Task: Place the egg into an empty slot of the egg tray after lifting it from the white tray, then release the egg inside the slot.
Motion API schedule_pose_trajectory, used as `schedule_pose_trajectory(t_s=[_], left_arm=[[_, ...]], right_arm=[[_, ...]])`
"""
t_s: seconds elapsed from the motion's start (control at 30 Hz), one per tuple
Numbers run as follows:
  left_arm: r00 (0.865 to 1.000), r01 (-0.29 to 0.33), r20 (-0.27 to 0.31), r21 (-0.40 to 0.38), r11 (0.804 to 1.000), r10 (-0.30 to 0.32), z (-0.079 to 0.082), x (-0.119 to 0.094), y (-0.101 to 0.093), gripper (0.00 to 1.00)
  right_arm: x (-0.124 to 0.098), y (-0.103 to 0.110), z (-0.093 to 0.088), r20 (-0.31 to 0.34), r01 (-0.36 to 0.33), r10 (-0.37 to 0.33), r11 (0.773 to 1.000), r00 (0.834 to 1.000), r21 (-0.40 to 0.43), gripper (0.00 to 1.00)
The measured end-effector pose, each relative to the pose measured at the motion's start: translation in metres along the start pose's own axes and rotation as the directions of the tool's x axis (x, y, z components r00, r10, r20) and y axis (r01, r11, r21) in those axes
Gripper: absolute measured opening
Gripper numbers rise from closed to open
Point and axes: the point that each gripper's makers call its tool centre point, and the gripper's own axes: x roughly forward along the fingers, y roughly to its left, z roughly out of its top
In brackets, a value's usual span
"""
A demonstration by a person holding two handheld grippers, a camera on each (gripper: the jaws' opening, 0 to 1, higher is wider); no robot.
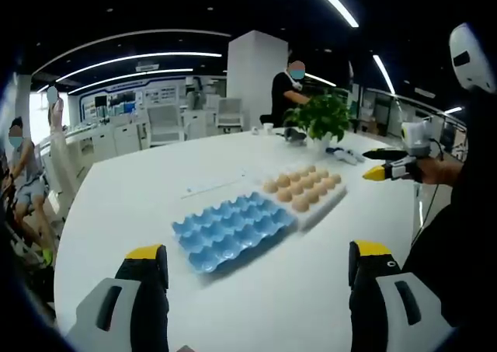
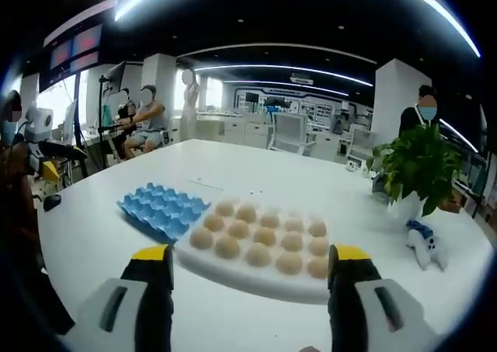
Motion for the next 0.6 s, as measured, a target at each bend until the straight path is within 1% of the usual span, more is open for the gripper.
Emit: schedule_pose_trajectory(t_s=[0.6], left_arm=[[1.0,0.001,0.0,0.003,1.0,-0.001,0.0,0.0003,-0.0003,0.98]], right_arm=[[-0.0004,0.0005,0.0001,0.001,-0.001,0.001,1.0,1.0,0.0,0.84]])
